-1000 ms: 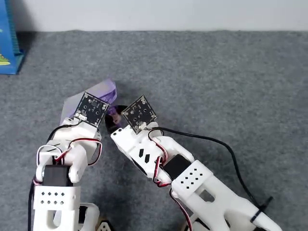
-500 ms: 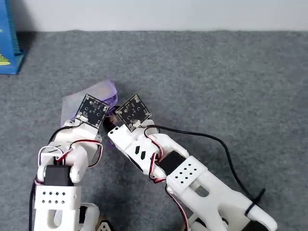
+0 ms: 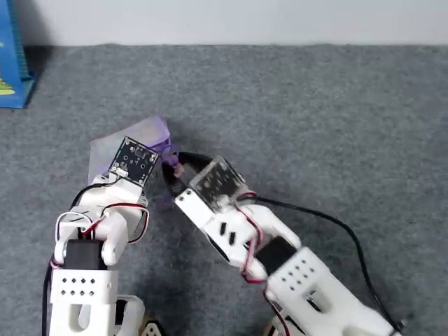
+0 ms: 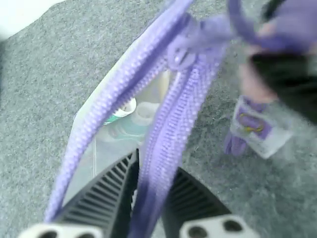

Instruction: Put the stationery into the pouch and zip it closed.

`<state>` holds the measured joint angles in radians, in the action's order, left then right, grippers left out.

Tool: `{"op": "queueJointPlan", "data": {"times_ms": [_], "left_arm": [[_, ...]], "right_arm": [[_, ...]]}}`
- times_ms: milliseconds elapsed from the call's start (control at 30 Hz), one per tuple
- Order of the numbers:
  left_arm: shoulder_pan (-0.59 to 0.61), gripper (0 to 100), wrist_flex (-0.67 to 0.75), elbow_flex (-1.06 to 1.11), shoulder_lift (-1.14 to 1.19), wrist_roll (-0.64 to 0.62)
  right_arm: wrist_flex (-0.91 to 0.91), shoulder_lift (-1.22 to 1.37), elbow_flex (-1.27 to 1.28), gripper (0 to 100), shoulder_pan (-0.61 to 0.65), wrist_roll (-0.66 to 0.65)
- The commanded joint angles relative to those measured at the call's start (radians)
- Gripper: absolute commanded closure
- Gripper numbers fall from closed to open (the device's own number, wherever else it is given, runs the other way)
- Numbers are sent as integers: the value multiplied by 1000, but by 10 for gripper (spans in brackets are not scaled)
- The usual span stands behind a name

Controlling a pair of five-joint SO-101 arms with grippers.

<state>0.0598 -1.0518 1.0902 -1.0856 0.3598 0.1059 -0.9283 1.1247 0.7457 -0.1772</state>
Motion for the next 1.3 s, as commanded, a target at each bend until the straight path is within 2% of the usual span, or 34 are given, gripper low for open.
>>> {"op": "queueJointPlan", "data": {"times_ms": [0, 133, 333, 467, 667, 933, 1267], "left_arm": [[12, 854, -98, -99, -11, 26], [12, 766, -196, -183, -11, 29], [9, 761, -368, -367, -11, 32], [11, 761, -491, -521, -11, 95], [12, 761, -631, -700, -11, 120], [12, 761, -703, -794, -28, 127], [12, 761, -701, -725, -272, 178]], "right_arm": [[77, -153, -9, 991, -8, -25], [137, -251, -9, 991, -8, -29], [197, -315, -9, 991, -10, -31], [219, -349, -9, 991, -8, -31], [285, -453, -11, 991, -5, -78], [384, -576, -15, 991, -7, -127], [384, -521, -87, 991, 27, -120]]}}
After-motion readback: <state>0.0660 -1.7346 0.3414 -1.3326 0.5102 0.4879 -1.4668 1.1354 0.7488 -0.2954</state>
